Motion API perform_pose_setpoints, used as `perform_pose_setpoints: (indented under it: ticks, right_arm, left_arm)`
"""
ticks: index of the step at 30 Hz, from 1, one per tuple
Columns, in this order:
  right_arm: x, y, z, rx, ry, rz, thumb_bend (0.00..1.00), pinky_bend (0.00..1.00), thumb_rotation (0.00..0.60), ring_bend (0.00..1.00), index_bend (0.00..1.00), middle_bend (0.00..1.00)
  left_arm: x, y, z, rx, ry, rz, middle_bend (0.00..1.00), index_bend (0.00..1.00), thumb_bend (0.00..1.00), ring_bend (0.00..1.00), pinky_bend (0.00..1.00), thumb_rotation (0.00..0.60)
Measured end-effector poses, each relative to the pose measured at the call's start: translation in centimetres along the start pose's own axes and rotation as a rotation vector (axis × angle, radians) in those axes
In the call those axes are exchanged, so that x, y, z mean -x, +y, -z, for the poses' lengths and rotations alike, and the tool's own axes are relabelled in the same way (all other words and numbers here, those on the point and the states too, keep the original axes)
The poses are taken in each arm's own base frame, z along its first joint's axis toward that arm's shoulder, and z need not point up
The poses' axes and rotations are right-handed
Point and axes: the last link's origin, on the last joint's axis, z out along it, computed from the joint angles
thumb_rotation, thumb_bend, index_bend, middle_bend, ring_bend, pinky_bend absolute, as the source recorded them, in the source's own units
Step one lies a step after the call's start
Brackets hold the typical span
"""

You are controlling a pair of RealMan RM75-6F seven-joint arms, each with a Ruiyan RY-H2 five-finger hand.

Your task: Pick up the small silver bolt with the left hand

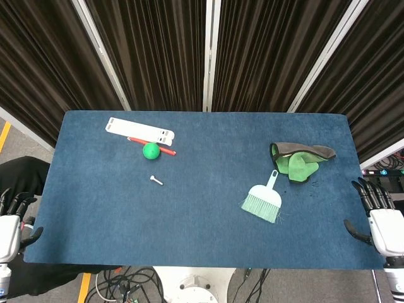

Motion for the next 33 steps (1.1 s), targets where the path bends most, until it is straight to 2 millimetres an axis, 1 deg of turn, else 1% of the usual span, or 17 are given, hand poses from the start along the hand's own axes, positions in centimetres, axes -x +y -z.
perform_pose_setpoints:
  ticks: [11, 17, 20, 23, 29, 33]
  right_arm:
    - [-0.3, -0.2, -0.2, -0.020, 0.022, -0.003, 0.19, 0.00, 0.600, 0.00, 0.00, 0.05]
    - [0.0, -0.2, -0.6, -0.024, 0.009, -0.005, 0.19, 0.00, 0.600, 0.00, 0.00, 0.05]
    - [-0.1, -0.2, -0.8, -0.031, 0.006, 0.000, 0.19, 0.00, 0.600, 0.00, 0.00, 0.05]
    - [-0.1, -0.3, -0.9, -0.039, -0.001, 0.008, 0.19, 0.00, 0.600, 0.00, 0.00, 0.05]
    - [0.0, -0.6, -1.2, -0.049, -0.021, 0.016, 0.19, 0.00, 0.600, 0.00, 0.00, 0.05]
    - [0.1, -0.8, -1.2, -0.052, -0.027, 0.016, 0.19, 0.00, 0.600, 0.00, 0.00, 0.05]
  left_arm:
    - [0.1, 0.1, 0.0, 0.011, -0.009, -0.001, 0.17, 0.26, 0.18, 0.03, 0.00, 0.600]
    - [0.0, 1.2, -0.8, 0.062, -0.017, 0.004, 0.17, 0.26, 0.16, 0.03, 0.00, 0.600]
    - [-0.2, 2.2, -1.7, 0.121, -0.025, 0.006, 0.17, 0.26, 0.16, 0.03, 0.00, 0.600]
    - [-0.5, 3.7, -3.1, 0.205, -0.036, 0.008, 0.17, 0.27, 0.16, 0.03, 0.00, 0.600]
    - [-0.7, 8.0, -7.1, 0.410, -0.053, 0.004, 0.18, 0.30, 0.17, 0.03, 0.00, 0.600]
    - [0.1, 11.4, -10.3, 0.544, -0.098, 0.005, 0.19, 0.33, 0.20, 0.03, 0.00, 0.600]
